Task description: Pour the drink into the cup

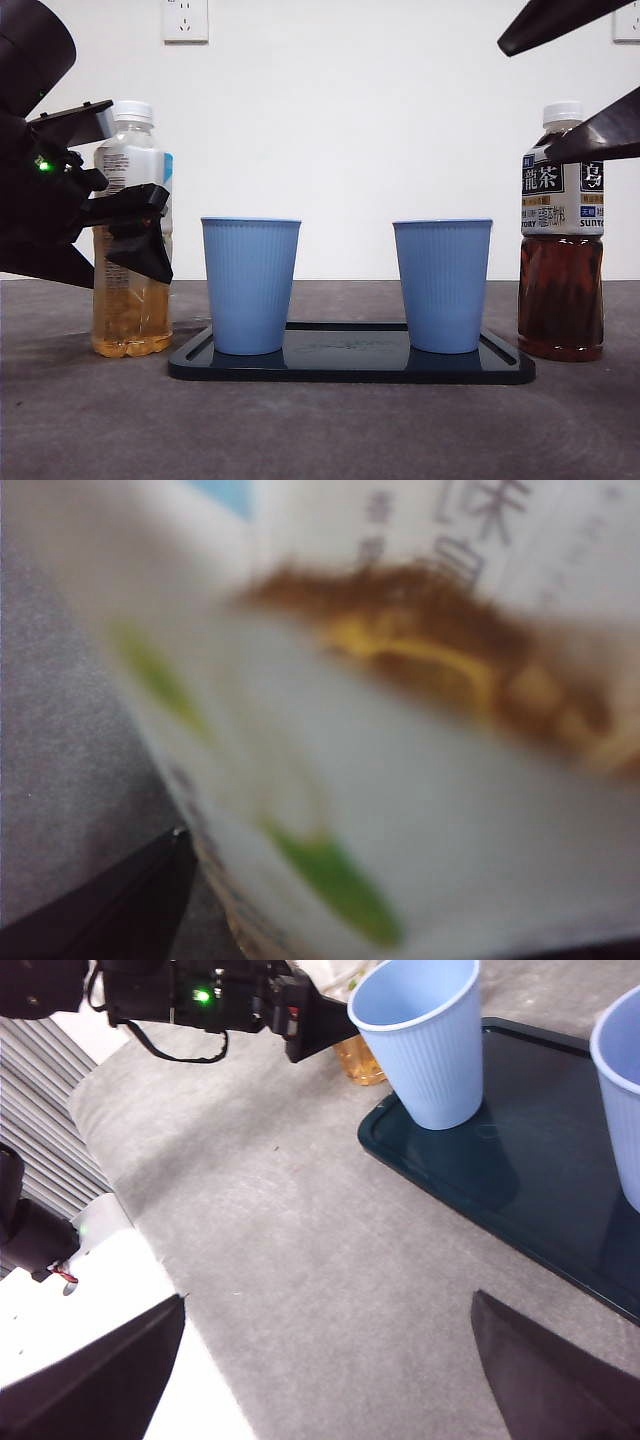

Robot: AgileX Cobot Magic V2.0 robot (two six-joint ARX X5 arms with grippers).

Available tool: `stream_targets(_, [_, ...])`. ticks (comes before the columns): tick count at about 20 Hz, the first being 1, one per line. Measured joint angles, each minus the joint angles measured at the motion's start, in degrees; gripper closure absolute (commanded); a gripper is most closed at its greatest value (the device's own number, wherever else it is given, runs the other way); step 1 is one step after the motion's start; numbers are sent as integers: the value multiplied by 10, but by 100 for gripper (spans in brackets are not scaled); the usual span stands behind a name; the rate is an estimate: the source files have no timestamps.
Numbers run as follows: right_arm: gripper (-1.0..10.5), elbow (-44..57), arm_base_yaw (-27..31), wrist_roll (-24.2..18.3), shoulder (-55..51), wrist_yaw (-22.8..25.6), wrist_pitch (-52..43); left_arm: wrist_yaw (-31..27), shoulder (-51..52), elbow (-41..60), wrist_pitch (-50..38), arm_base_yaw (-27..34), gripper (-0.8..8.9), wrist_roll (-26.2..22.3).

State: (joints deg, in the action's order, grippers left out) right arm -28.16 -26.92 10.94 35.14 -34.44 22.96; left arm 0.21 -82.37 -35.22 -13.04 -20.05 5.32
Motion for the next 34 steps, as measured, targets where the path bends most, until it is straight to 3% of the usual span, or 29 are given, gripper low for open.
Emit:
stream_targets(5, [492,0,0,0,0,32,0,0,39,0,48,0,273,1])
stream_targets(11, [496,0,0,0,1,187,-13,0,158,0,179,-1,283,9])
stream_targets(14, [593,0,0,0,2,247,-59,0,245,0,229,-9,316,25])
stream_targets(16, [645,0,0,0,10,255,-88,0,301,0,272,-15,436,33])
stream_targets(19, [912,0,0,0,36,255,-104,0,372,0,352,-20,751,39])
stream_targets(20, [940,0,0,0,45,254,-104,0,390,0,372,-20,808,41])
stream_targets(34, [940,0,0,0,71,256,-104,0,468,0,409,-20,806,45])
